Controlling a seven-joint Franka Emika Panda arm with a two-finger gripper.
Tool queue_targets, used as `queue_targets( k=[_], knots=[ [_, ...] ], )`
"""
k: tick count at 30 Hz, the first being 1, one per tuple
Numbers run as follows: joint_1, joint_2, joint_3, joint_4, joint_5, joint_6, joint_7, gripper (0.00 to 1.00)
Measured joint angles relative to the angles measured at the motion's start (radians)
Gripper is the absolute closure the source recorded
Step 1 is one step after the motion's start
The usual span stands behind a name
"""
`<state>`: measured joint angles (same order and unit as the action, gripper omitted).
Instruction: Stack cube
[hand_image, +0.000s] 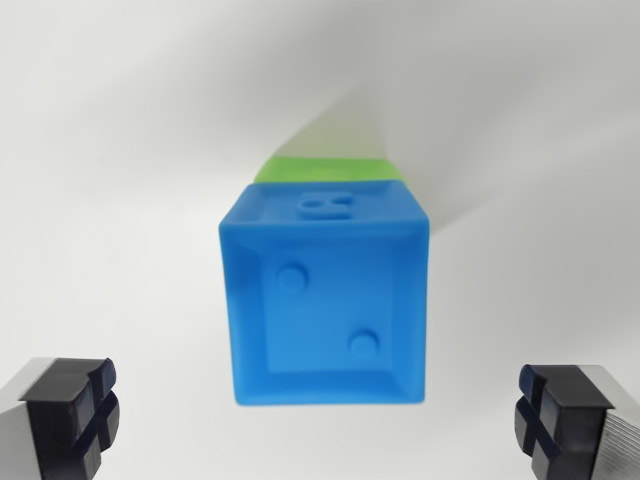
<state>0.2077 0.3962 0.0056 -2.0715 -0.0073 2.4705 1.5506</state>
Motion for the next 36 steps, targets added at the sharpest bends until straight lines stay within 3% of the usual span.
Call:
queue_targets(
  k=[16,36],
  knots=[
    [0.000,-0.116,0.000,0.018,0.000,-0.134,0.000,0.00],
    [0.000,-0.231,0.000,0.100,0.001,-0.330,-0.001,0.00]
  ],
)
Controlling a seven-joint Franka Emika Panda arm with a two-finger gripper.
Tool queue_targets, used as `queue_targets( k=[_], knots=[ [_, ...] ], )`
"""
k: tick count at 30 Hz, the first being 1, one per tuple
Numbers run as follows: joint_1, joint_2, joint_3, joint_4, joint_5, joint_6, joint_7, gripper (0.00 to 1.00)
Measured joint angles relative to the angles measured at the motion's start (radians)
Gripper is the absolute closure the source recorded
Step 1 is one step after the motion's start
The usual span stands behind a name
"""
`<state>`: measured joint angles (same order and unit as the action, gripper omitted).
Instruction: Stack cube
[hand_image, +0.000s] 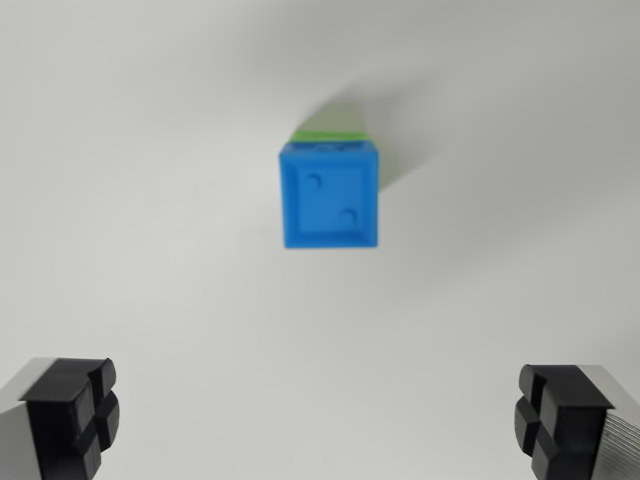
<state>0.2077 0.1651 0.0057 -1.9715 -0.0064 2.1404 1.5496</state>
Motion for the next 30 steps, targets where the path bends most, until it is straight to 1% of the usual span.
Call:
queue_targets(
  k=[10,18,23,30],
  knots=[
    [0.000,-0.034,0.000,0.051,0.001,-0.084,0.000,0.00],
    [0.000,-0.049,0.000,0.089,0.001,-0.138,-0.001,0.00],
    [0.000,-0.056,0.000,0.108,0.001,-0.164,-0.001,0.00],
    [0.000,-0.060,0.000,0.124,0.001,-0.184,-0.001,0.00]
  ],
)
